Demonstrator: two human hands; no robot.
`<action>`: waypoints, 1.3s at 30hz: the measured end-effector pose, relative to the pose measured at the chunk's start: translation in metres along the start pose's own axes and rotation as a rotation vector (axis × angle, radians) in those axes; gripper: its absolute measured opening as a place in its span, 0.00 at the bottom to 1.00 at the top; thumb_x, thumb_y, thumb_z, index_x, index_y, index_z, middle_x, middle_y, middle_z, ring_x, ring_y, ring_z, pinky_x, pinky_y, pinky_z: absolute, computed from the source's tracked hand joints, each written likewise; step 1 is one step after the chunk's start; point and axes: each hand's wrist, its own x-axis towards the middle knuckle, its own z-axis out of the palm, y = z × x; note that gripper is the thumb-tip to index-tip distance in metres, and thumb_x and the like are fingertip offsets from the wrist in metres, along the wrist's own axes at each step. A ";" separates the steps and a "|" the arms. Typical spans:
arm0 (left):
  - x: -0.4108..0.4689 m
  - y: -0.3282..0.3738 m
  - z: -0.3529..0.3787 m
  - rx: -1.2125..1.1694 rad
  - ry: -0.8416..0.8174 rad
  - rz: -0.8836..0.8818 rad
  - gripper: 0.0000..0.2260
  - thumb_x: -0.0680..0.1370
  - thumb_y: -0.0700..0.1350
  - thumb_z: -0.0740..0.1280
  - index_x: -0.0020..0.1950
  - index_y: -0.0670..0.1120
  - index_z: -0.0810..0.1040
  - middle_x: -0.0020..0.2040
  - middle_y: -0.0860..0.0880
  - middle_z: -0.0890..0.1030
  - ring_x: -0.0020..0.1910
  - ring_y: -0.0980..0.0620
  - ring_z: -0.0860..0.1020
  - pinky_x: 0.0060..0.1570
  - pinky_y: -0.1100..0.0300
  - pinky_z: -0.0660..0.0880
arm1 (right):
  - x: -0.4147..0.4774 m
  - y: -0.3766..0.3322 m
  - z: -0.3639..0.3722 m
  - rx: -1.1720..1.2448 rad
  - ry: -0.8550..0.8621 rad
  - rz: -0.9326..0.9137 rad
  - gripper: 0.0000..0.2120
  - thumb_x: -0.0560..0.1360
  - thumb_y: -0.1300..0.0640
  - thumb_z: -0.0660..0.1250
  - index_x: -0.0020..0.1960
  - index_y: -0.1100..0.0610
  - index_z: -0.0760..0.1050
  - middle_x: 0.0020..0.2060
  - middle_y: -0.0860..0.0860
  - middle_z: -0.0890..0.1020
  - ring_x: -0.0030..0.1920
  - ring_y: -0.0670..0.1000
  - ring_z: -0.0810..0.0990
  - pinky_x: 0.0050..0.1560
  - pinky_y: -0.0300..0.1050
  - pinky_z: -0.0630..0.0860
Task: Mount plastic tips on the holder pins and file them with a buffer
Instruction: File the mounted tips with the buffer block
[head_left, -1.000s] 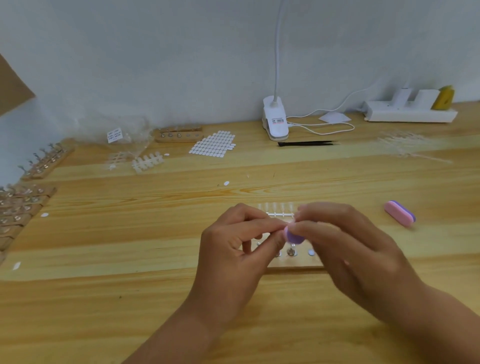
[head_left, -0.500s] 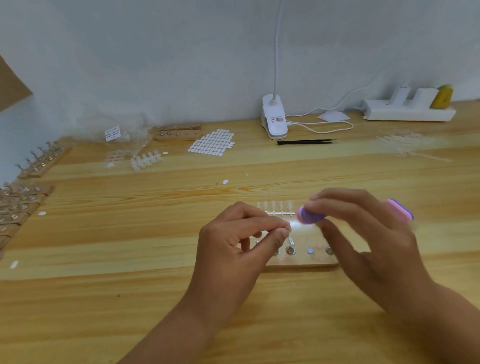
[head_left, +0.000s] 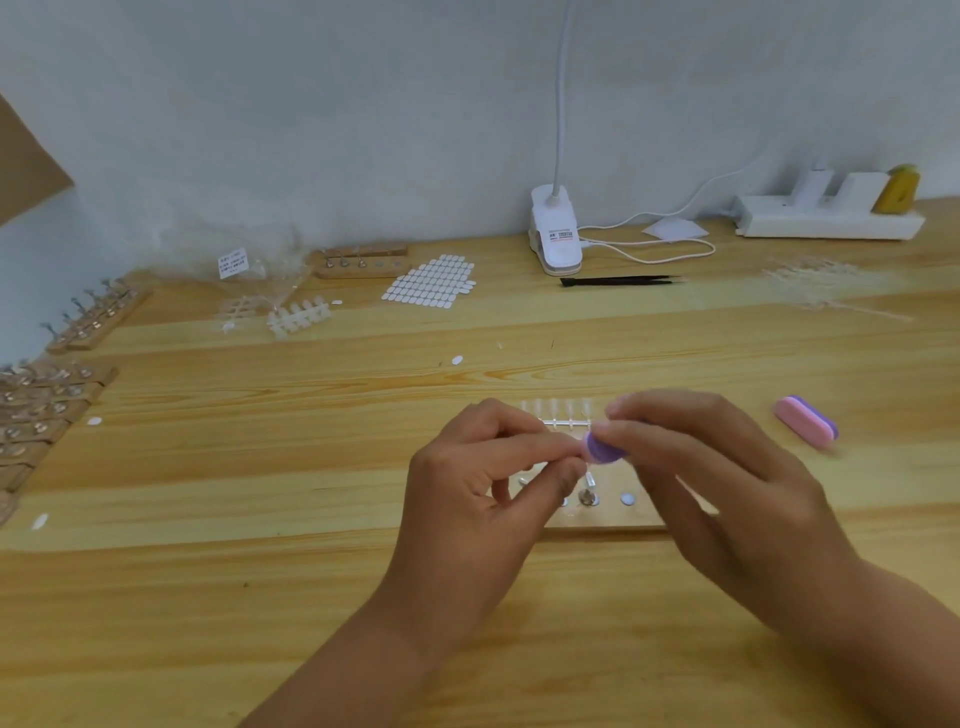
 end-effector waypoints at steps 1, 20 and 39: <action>0.000 0.000 0.000 -0.001 0.001 -0.005 0.05 0.71 0.39 0.76 0.45 0.48 0.87 0.40 0.54 0.81 0.41 0.53 0.79 0.32 0.57 0.72 | 0.000 0.001 -0.001 -0.006 0.013 0.032 0.13 0.76 0.73 0.66 0.59 0.65 0.81 0.54 0.57 0.81 0.56 0.53 0.82 0.55 0.46 0.78; -0.001 -0.001 0.000 -0.070 -0.026 -0.012 0.05 0.73 0.43 0.74 0.46 0.52 0.86 0.42 0.56 0.82 0.43 0.54 0.80 0.35 0.64 0.74 | 0.004 -0.002 -0.010 -0.023 0.062 0.043 0.14 0.76 0.72 0.66 0.59 0.63 0.80 0.54 0.56 0.81 0.55 0.49 0.80 0.58 0.42 0.76; 0.000 0.000 -0.004 -0.445 -0.265 -0.192 0.12 0.78 0.47 0.64 0.40 0.42 0.80 0.30 0.48 0.78 0.30 0.54 0.75 0.35 0.65 0.72 | 0.002 -0.007 -0.005 -0.013 0.100 -0.056 0.16 0.74 0.73 0.69 0.59 0.62 0.80 0.52 0.55 0.81 0.56 0.51 0.81 0.56 0.46 0.78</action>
